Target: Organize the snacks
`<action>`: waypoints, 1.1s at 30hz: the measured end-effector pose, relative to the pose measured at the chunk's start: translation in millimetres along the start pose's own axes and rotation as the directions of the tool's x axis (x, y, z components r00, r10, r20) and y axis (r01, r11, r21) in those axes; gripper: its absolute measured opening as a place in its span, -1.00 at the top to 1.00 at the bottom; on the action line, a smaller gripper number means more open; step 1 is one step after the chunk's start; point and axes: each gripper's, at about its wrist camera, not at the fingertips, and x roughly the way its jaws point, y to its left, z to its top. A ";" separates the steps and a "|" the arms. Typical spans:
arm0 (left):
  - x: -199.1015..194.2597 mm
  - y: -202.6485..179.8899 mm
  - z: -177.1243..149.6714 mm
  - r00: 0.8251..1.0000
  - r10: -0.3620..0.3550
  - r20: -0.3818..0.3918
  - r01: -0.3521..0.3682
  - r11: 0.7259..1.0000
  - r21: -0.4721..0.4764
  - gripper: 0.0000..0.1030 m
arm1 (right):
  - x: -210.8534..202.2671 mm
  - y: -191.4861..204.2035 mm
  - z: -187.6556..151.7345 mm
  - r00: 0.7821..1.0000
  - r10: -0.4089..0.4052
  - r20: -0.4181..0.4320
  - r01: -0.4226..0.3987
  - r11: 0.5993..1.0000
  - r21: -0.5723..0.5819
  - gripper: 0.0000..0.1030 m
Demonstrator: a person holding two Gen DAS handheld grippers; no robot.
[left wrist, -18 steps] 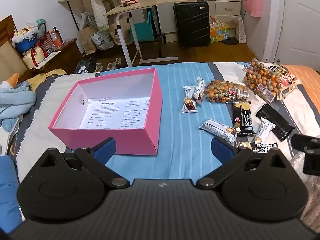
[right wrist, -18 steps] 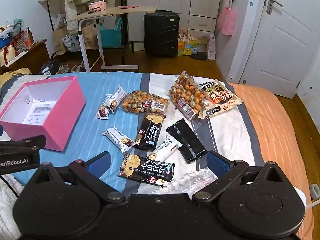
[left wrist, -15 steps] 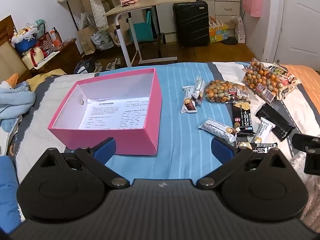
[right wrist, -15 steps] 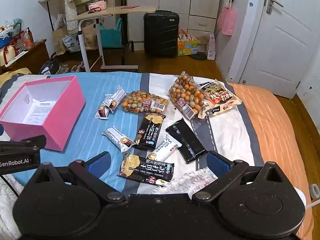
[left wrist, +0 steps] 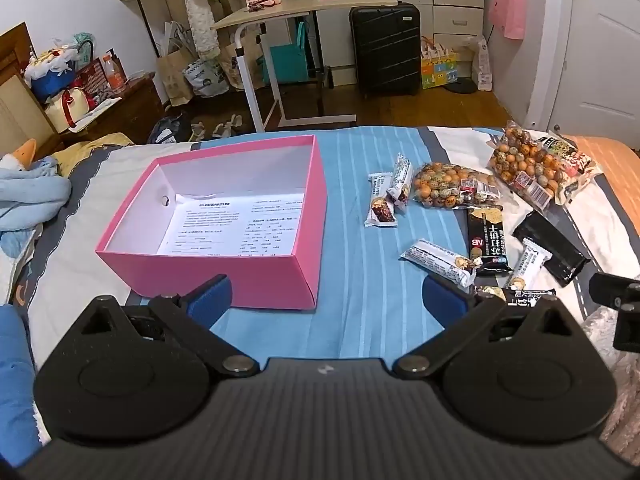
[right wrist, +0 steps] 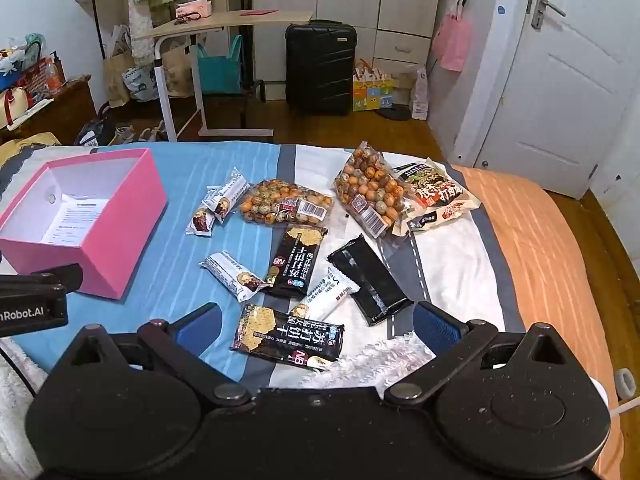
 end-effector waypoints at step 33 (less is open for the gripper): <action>3.2 10.4 -2.7 0.999 -0.038 0.010 0.039 0.998 -0.040 -1.00 | -3.9 1.5 2.9 0.999 0.011 0.049 -0.012 0.999 0.030 -0.99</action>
